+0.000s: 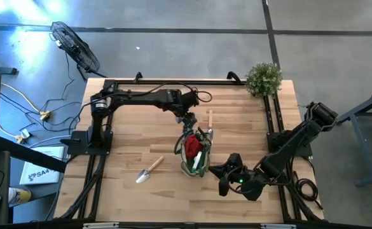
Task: Pick & Place Garden tools in Gardening bag
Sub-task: Put the shear scissors into the gardening bag
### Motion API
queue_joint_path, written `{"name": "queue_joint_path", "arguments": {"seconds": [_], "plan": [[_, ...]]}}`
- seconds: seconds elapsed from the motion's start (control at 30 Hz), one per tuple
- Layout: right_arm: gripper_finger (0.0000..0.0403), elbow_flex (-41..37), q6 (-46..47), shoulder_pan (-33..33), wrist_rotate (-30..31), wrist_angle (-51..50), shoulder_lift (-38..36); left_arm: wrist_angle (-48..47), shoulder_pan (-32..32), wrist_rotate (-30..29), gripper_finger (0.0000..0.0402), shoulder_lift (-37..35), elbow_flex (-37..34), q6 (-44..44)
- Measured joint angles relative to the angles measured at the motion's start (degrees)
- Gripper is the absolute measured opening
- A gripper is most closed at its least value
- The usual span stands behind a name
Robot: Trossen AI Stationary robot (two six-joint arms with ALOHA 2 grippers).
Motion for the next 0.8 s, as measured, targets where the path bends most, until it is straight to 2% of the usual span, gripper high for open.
{"name": "queue_joint_path", "arguments": {"seconds": [0.17, 0.43, 0.8], "plan": [[0.0003, 0.0, 0.1, 0.0, 0.0, 0.3, 0.0, 1.5, 0.0, 0.5, 0.023, 2.6, 0.0, -0.1], [0.0003, 0.0, 0.0, 0.0, 0.0, 0.3, 0.0, 6.0, -0.8, 7.0, 0.023, 2.9, 0.0, -0.1], [0.0003, 0.0, 0.1, 0.0, 0.0, 0.4, 0.0, 7.9, -3.1, 8.3, 0.023, 3.0, 0.0, 0.0]]}}
